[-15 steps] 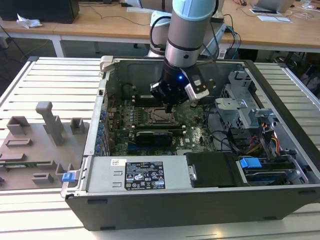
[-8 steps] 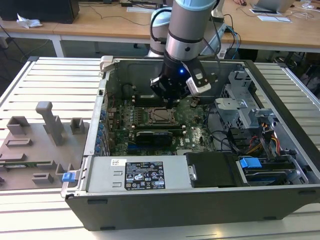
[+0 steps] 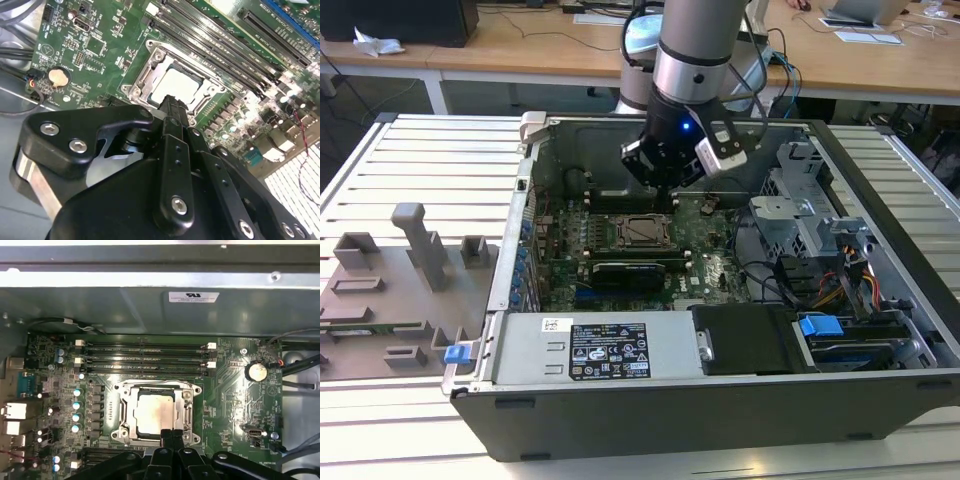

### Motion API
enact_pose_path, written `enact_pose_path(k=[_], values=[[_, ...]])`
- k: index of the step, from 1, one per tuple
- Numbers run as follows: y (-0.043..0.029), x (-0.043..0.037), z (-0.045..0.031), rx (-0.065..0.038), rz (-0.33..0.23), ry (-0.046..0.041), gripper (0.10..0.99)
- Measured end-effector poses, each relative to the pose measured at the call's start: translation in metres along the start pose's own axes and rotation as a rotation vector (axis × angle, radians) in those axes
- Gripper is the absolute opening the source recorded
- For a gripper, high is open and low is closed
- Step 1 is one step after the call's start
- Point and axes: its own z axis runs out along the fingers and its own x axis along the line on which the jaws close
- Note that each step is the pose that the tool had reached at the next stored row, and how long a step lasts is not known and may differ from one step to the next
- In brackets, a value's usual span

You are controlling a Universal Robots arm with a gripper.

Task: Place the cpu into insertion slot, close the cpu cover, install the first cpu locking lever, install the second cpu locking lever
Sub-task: 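Install the first cpu locking lever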

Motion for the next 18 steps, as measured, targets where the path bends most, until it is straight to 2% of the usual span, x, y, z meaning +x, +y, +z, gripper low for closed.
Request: enact_pose_path(k=[2,7,18], values=[[0.0002,0.0002,-0.0034,0.0,0.0,0.0,0.106],[0.0013,0.001,-0.0191,0.0,0.0,-0.0001,0.106],[0.0014,0.0011,-0.0207,0.0,0.0,0.0,0.106]])
